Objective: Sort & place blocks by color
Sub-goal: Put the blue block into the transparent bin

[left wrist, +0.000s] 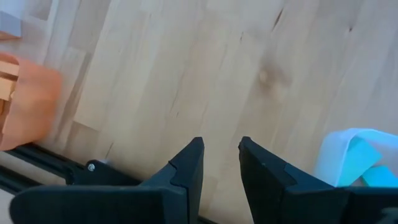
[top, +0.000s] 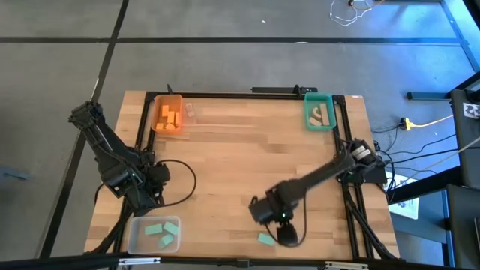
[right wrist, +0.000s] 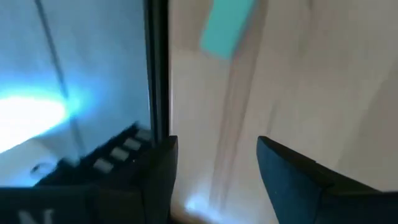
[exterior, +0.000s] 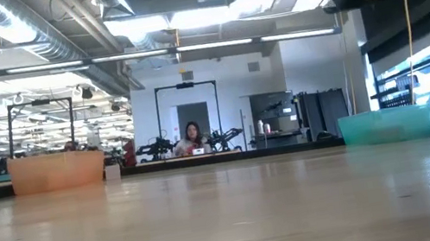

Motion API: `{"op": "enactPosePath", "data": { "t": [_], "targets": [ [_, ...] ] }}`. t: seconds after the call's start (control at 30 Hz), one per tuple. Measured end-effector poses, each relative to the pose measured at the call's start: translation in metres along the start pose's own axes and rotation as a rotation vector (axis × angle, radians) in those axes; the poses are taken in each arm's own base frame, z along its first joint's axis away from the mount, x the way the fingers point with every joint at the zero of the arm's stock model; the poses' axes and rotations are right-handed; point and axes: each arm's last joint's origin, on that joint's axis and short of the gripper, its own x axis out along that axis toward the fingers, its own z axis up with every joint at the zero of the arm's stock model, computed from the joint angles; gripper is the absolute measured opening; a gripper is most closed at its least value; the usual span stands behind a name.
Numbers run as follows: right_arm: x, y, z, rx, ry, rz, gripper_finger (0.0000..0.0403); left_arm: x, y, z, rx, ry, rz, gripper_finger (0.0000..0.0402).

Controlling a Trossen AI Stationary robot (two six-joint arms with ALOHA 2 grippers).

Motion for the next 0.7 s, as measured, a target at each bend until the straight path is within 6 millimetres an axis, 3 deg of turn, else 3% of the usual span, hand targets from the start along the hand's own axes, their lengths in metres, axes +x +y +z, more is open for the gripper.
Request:
{"op": "enactPosePath", "data": {
  "t": [0.23, 0.47, 0.7],
  "targets": [
    [0.021, 0.023, 0.0, 0.063, -0.225, -0.204, 0.0218, 0.0, 0.0, 0.0, 0.05, 0.002, -0.001, 0.0094],
    [0.056, 0.025, 0.003, 0.171, -0.391, -0.109, 0.0218, 0.0, 0.0, 0.0, 0.048, 0.002, -0.001, 0.0094],
    [0.083, 0.022, -0.01, 0.211, -0.44, -0.179, 0.0218, 0.0, 0.0, 0.0, 0.047, 0.002, -0.001, 0.0094]
  ]
}}
